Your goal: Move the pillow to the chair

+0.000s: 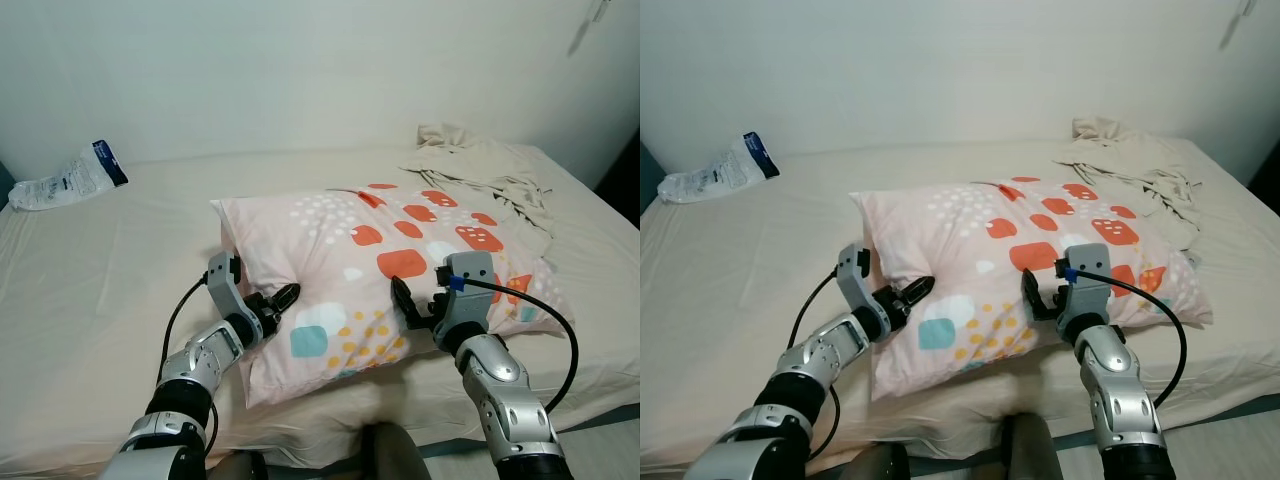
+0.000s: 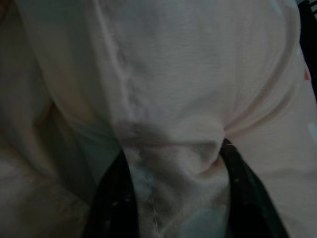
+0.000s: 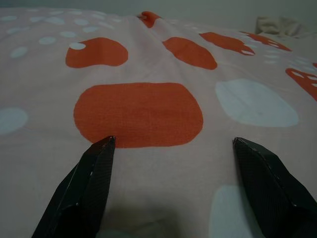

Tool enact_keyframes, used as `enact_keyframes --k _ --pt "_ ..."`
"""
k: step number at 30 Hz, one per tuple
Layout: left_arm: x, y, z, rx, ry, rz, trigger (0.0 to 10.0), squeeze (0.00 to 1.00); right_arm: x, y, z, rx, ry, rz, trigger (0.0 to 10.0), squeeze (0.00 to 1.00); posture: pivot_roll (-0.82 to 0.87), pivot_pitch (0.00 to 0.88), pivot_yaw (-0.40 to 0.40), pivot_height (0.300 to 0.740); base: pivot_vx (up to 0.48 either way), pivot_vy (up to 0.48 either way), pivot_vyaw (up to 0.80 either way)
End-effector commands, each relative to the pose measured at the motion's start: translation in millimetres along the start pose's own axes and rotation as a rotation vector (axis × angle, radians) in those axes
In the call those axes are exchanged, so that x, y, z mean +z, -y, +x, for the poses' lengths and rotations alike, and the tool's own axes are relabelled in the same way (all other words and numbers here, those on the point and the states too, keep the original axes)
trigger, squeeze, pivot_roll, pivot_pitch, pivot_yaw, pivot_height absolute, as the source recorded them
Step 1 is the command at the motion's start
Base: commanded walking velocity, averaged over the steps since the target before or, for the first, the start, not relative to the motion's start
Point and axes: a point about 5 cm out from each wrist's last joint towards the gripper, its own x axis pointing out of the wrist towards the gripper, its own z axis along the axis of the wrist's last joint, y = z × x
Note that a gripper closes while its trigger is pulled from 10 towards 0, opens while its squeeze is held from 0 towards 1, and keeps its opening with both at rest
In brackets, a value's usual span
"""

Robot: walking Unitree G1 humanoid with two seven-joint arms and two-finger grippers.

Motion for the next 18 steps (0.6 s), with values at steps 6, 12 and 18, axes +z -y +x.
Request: enact_keyframes --k 6,12,18 --pt "-11.5 -0.9 0.0 0.027 -0.042 -0.125 0.0 0.00 -3.3 -1.6 -2.3 -0.003 -0.013 0.006 10.0 0.00 -0.11 0.128 0.018 0.607 0.000 0.000 0.00" --pt "5.5 -3.7 -3.2 0.007 -0.010 -0.151 0.0 0.00 -1.0 -0.3 -0.5 0.000 -0.007 0.020 10.0 0.00 -0.12 0.125 0.009 0.607 0.000 0.000 0.00" --pt "37.5 -12.7 -12.1 0.003 0.038 -0.165 0.0 0.00 2.2 4.0 1.9 -0.004 -0.004 0.022 10.0 0.00 -0.11 0.126 0.000 0.607 0.000 0.000 0.00"
